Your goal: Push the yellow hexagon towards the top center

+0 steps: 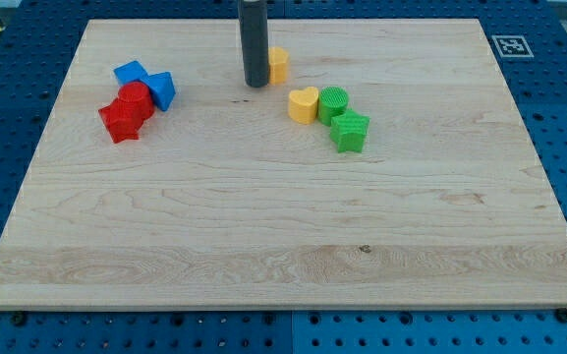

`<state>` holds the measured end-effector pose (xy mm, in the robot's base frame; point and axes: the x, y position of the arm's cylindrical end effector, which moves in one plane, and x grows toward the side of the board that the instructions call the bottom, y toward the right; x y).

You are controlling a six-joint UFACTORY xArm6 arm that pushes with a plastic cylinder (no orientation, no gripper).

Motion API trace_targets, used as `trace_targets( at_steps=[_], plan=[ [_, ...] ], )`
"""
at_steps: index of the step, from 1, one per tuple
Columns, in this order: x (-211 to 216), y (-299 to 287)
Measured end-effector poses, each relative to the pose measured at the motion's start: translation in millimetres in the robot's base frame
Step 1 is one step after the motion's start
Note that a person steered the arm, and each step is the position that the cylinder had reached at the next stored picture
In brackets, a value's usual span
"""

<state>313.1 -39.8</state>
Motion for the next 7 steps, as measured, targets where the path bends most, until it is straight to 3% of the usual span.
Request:
trace_targets(
  at_steps=[2, 4, 5, 7],
  plan=[
    [-48.4, 0.0],
    [1.7, 14.2],
    [-1.0, 41.0],
    [-3.1, 27.3]
  ],
)
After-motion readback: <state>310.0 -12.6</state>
